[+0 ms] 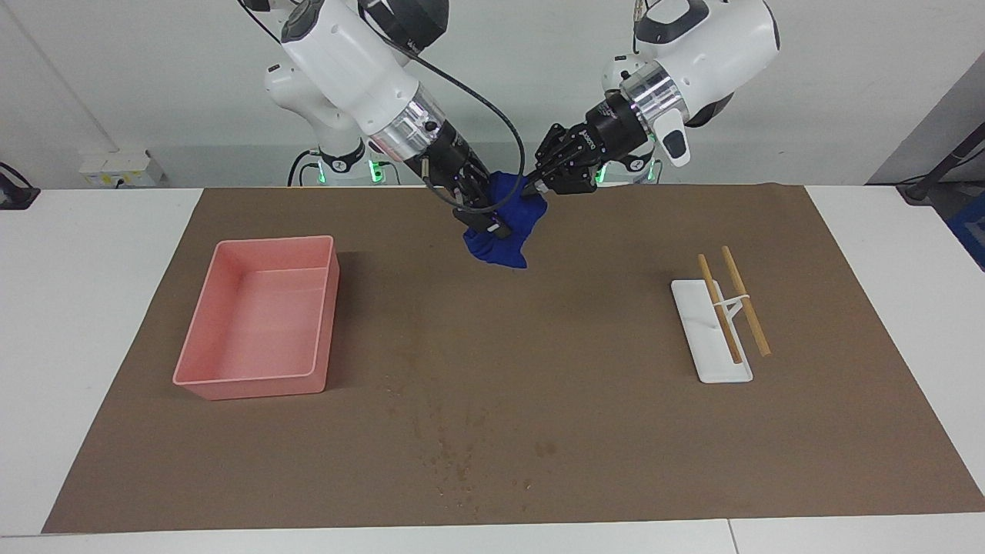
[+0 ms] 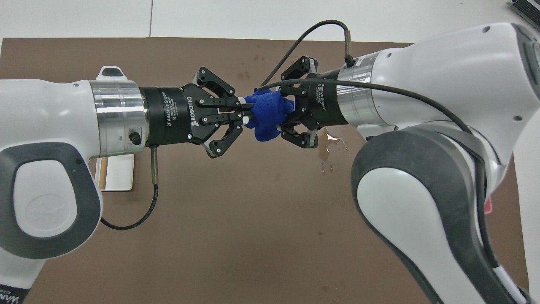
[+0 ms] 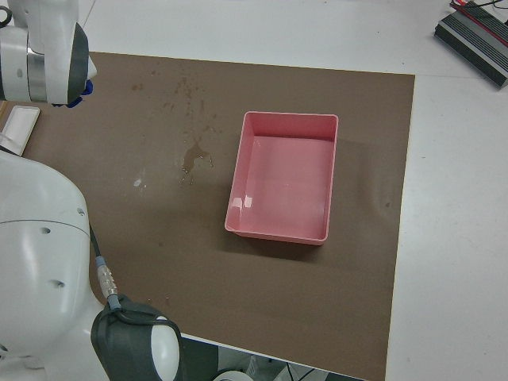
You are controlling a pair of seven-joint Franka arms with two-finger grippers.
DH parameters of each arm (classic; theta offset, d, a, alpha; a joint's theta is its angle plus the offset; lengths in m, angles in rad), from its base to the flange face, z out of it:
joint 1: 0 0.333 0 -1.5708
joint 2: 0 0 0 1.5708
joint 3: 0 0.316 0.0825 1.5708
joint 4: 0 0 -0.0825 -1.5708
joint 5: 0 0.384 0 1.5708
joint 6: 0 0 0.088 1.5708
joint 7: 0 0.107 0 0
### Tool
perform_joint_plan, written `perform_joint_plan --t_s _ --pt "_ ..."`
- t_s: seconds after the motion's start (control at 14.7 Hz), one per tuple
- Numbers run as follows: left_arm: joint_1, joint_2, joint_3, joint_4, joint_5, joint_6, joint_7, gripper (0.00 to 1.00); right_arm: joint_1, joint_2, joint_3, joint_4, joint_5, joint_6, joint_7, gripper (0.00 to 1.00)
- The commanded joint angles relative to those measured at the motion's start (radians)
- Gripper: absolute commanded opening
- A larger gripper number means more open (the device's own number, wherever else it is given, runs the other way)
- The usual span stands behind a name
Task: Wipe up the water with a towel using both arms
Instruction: 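Grasp the cloth with the right gripper from the left gripper, then open the left gripper and withdraw while the right gripper lowers the cloth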
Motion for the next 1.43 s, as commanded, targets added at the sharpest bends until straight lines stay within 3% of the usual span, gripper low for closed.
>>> perform_joint_plan --t_s 0.0,0.34,0.41,0.48,0.68,0.89,1.09,1.23,1.36 --pt "-0.015 -0.028 0.006 -0.013 -0.026 0.020 -0.014 0.00 -0.009 0.001 0.006 -0.005 -0.014 0.006 0.018 0.00" --pt "-0.021 -0.025 -0.005 -0.011 -0.023 0.064 -0.004 0.00 0.005 -0.007 0.006 -0.022 -0.096 0.010 0.012 0.00" --pt "-0.022 -0.020 -0.005 -0.010 -0.012 0.081 0.000 0.38 0.007 -0.008 0.006 -0.028 -0.120 0.010 -0.006 0.00" --pt "-0.022 -0.017 -0.005 -0.004 -0.003 0.107 -0.006 0.99 0.007 -0.008 0.006 -0.031 -0.133 0.013 -0.029 0.00" --pt "-0.007 -0.015 -0.004 -0.008 0.049 0.121 -0.010 1.00 0.002 -0.017 0.003 -0.063 -0.153 0.026 -0.123 0.00" --pt "0.042 -0.011 0.004 -0.008 0.155 0.125 0.003 1.00 -0.007 -0.065 0.004 -0.208 -0.162 0.139 -0.311 0.00" --pt "0.057 -0.003 0.006 -0.008 0.333 0.183 0.093 1.00 -0.009 -0.067 0.001 -0.289 -0.169 0.201 -0.500 0.00" --pt "0.100 -0.003 0.006 -0.018 0.442 0.198 0.224 1.00 -0.012 -0.027 0.001 -0.289 -0.264 0.212 -0.595 0.00" --pt "0.142 -0.003 0.006 -0.018 0.462 0.170 0.307 1.00 -0.016 0.013 0.001 -0.292 -0.384 0.233 -0.669 0.00"
